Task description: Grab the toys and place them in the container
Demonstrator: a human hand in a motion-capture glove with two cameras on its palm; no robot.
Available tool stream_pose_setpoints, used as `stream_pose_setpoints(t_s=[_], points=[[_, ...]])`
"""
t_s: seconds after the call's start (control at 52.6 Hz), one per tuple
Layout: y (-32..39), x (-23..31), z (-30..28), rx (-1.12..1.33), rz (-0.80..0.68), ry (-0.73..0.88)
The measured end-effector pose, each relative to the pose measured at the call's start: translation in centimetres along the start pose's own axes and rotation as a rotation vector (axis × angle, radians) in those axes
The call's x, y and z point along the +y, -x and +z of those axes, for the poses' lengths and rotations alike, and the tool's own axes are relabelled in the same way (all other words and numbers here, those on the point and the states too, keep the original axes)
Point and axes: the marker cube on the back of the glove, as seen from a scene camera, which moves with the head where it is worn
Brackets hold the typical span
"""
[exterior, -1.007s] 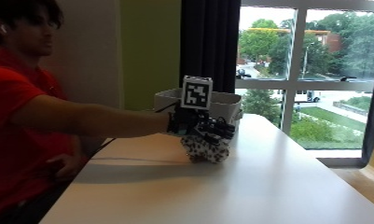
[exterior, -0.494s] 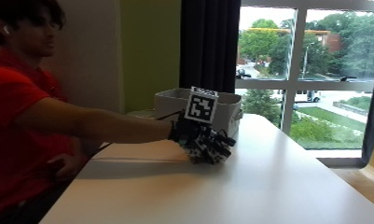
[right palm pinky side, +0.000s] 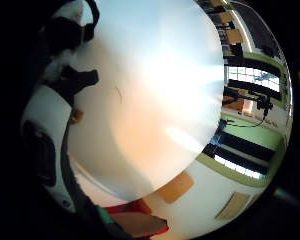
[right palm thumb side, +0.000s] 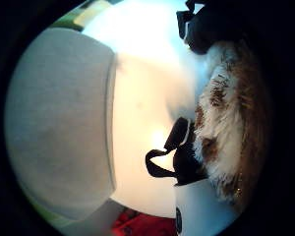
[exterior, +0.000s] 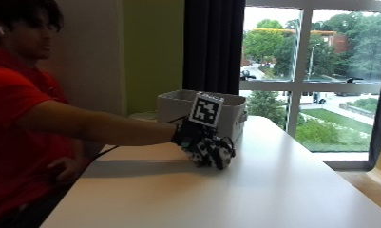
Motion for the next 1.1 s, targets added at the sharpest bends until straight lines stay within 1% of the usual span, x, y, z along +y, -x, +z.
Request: stream_pose_setpoints(t_s=[0.095,0.171,0.38,0.494,0.551,0.627,0.665,0.703,0.741,0.912,0.988,1.102], points=[[0.4,0.1,-0.2,-0.001,-0.004,-0.011],[0.4,-0.1,0.0,0.054,0.032,-0.032],[0.9,0.0,0.3,0.041,0.014,-0.187],[0.1,0.0,0.5,0.098,-0.047,-0.238],[0.0,-0.3,0.4,0.088,-0.045,-0.273],[-0.3,-0.3,0.4,0.109,-0.123,-0.307],[0.0,-0.5,0.2,0.078,-0.097,-0.321],[0.4,-0.6,0.1,0.034,-0.051,-0.327],[0.3,-0.8,-0.1,0.009,-0.039,-0.324],[-0.3,-0.9,-0.9,-0.075,-0.087,-0.316],[-1.0,-0.8,-1.6,-0.132,-0.083,-0.319],[-2.1,-0.2,-3.3,-0.12,-0.087,-0.337]])
